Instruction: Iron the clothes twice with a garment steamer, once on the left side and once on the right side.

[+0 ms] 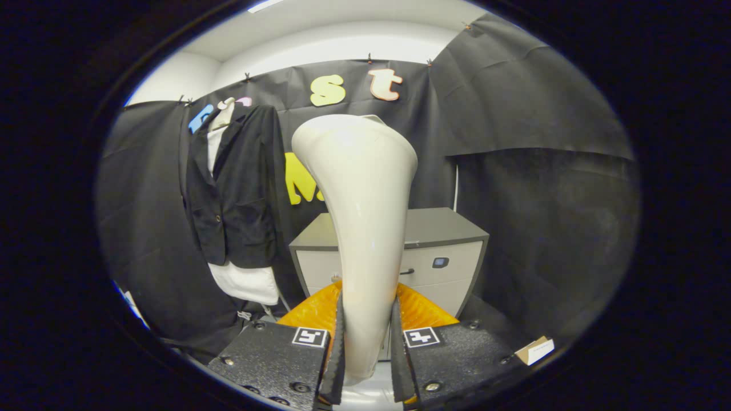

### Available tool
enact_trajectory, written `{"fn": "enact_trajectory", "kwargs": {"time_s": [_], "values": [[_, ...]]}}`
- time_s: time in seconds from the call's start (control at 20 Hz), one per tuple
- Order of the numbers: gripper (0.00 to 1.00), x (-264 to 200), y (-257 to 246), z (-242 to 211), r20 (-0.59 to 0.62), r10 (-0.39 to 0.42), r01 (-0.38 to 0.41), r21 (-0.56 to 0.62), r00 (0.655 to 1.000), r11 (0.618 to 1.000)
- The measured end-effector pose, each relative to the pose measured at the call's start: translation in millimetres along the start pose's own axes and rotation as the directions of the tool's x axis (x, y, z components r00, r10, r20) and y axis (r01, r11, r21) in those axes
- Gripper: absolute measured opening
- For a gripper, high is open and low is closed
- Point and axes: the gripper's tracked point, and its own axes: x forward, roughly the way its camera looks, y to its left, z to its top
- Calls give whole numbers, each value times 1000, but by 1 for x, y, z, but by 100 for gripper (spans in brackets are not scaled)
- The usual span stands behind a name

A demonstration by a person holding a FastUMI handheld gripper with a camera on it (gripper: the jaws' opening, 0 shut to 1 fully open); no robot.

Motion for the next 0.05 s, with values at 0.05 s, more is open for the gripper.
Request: {"fn": "enact_trajectory", "kwargs": {"time_s": [0.05], "values": [[36, 2, -1, 1, 2, -9, 9, 6, 1000, 1000]]}}
